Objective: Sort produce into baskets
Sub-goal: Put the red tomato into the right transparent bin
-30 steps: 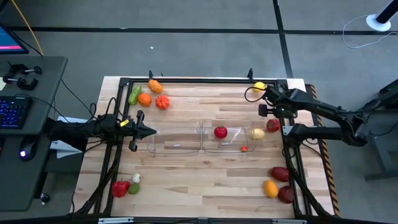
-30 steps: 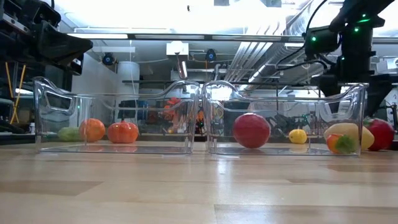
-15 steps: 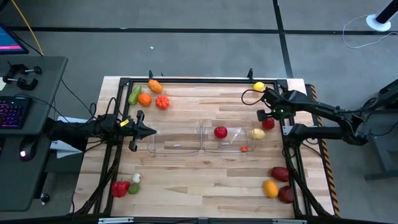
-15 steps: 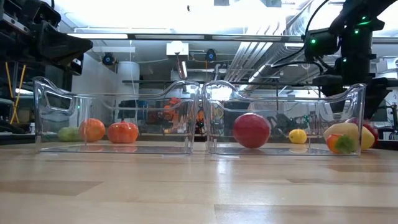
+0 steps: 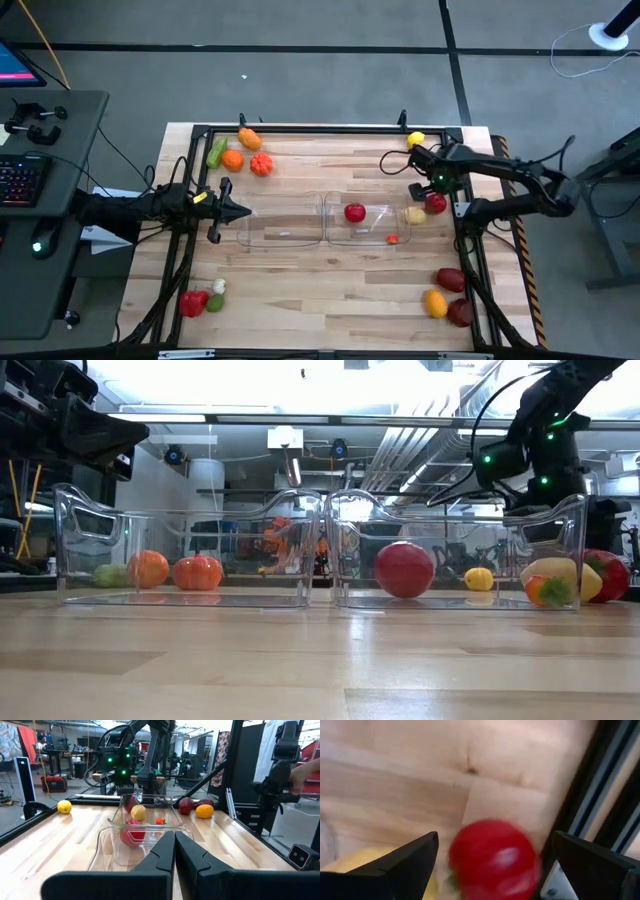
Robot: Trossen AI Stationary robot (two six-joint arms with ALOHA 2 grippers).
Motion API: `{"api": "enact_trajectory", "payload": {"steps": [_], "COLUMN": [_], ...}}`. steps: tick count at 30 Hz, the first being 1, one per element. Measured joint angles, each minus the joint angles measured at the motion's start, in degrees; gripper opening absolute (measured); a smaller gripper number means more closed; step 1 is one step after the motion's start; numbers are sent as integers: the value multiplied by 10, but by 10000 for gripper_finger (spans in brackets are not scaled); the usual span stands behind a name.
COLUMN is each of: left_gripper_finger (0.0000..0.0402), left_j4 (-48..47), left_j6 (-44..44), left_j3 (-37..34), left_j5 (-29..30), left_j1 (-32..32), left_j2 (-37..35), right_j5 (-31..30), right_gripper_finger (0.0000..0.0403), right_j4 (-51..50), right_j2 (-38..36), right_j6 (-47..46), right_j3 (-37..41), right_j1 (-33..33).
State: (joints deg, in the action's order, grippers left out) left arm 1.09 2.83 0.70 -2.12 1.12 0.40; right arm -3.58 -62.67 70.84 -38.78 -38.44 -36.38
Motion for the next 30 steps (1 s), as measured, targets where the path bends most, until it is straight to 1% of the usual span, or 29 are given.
{"api": "enact_trajectory", "payload": {"steps": [3, 6, 15, 20, 30], "left_gripper_finger": [0, 0, 0, 0, 0], "left_j4": [0, 0, 0, 0, 0], "left_j6": [0, 0, 0, 0, 0], "left_j3": [0, 0, 0, 0, 0], "left_j5": [0, 0, 0, 0, 0], "left_j1": [0, 0, 0, 0, 0], "left_j2": [0, 0, 0, 0, 0], "right_j5": [33, 42, 42, 17, 15], "right_gripper_finger": [383, 383, 383, 383, 383], "right_j4": [1, -2, -12, -11, -11], "right_j2": [9, 9, 8, 8, 8], "right_j6": [-11, -13, -40, -61, -60], "right_j3": [0, 0, -2, -2, -2], "right_j1": [0, 0, 0, 0, 0]}}
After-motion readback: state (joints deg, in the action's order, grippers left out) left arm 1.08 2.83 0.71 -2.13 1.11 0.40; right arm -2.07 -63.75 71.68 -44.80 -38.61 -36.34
